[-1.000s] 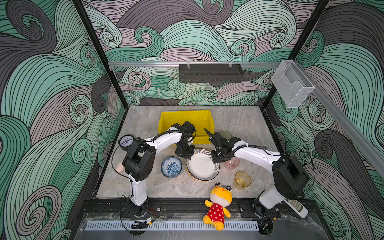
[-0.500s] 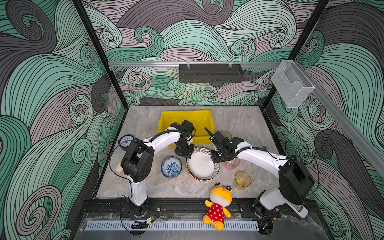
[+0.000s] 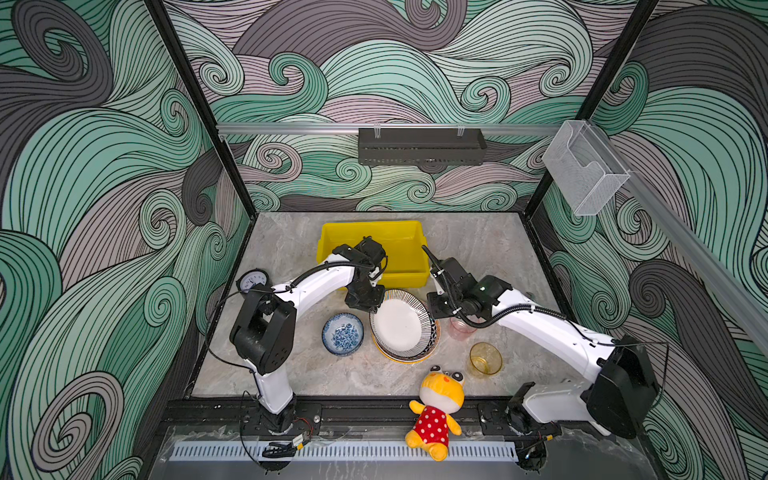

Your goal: Place the mixed dishes into the plastic bin

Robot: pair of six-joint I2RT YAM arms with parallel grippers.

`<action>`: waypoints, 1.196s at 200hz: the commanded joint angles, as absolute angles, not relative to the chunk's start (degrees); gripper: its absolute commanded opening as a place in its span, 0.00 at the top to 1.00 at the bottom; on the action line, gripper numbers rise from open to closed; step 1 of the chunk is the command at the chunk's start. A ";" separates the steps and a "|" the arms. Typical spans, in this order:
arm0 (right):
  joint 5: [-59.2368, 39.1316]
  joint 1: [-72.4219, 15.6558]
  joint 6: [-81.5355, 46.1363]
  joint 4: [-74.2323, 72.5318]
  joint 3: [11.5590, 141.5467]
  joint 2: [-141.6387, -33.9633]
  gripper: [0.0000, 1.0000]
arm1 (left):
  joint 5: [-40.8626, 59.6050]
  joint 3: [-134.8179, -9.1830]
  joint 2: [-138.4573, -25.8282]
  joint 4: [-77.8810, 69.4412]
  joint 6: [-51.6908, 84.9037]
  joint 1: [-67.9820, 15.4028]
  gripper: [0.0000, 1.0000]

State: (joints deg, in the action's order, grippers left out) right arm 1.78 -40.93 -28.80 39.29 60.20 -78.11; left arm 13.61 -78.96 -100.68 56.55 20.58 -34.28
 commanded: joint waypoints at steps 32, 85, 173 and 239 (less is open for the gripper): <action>3.48 -41.28 -29.91 38.43 60.38 -75.15 0.71 | 16.96 -77.27 -95.53 55.01 20.56 -33.93 1.00; 5.29 -41.28 -30.46 37.40 60.79 -72.30 0.65 | 18.00 -76.99 -91.70 52.36 21.78 -33.40 1.00; 8.54 -41.33 -30.27 37.27 62.94 -69.70 0.59 | 18.38 -77.76 -88.61 53.11 21.06 -32.22 1.00; 12.30 -41.32 -29.18 36.75 63.28 -67.79 0.56 | 17.71 -80.80 -87.67 53.88 20.30 -31.54 1.00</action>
State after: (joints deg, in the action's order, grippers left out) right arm 9.43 -40.93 -29.21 37.01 61.39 -68.69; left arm 14.85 -76.05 -91.05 54.43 20.95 -32.08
